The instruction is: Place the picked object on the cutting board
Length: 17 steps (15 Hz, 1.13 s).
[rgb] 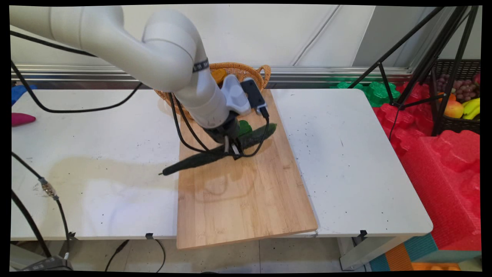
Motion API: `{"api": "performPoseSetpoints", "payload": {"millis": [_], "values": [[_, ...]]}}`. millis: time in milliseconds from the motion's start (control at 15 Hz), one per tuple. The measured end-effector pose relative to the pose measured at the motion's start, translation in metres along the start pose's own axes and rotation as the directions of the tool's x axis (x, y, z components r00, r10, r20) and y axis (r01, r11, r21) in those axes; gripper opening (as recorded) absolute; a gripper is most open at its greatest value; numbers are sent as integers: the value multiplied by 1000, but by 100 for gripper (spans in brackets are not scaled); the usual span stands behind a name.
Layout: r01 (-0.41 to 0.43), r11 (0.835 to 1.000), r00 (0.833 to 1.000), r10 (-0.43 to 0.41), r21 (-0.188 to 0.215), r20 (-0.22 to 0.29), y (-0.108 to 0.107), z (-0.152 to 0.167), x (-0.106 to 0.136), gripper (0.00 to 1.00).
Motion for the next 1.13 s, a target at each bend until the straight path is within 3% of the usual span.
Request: {"api": "performPoseSetpoints", "payload": {"millis": [667, 733, 1133], "values": [[-2, 998, 1000, 3, -66, 24, 16, 41, -9, 0], [1, 998, 1000, 0, -68, 22, 17, 42, -10, 100], [19, 998, 1000, -20, -67, -1, 18, 41, -14, 100]]}}
